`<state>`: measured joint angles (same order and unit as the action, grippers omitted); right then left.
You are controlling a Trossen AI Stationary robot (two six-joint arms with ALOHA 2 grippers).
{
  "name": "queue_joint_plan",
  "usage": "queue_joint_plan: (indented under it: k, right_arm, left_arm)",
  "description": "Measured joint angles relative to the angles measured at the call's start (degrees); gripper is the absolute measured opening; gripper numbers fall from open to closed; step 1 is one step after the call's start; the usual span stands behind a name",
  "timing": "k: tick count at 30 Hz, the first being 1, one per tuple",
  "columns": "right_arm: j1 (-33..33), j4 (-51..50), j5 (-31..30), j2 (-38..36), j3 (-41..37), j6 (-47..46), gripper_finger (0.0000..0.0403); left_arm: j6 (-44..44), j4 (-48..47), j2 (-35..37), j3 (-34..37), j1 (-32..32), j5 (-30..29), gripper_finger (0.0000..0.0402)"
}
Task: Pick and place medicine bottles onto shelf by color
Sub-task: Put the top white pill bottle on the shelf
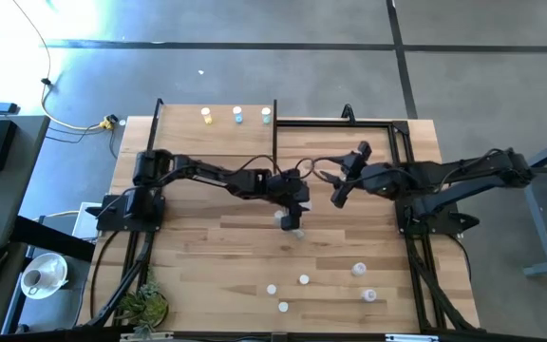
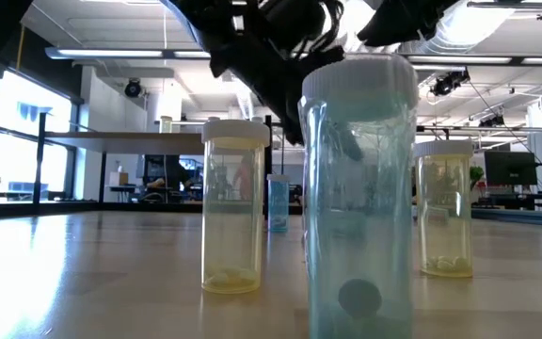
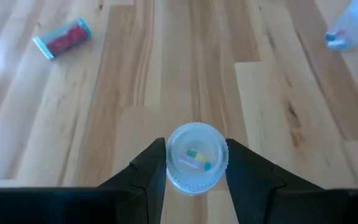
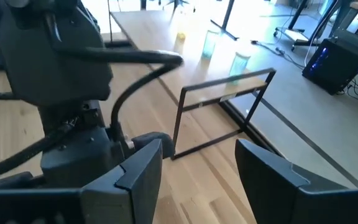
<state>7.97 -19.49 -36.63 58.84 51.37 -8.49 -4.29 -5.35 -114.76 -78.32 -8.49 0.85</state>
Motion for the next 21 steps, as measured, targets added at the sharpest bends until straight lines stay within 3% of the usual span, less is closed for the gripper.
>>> queue_joint_plan:
  k: [14,21]
  right_arm:
    - [0.0,-4.4,0.5,-9.2,0.0,-1.9,0.0195]
    - [0.0,-9.5,4.0,-9.4,0.0,-6.1,0.0195]
  left_arm:
    - [-2.0,-16.6,16.6,0.0,-1.4,-0.8,0.0125]
    - [-1.5,-28.1,29.5,0.0,-4.3,-9.9,0.0125]
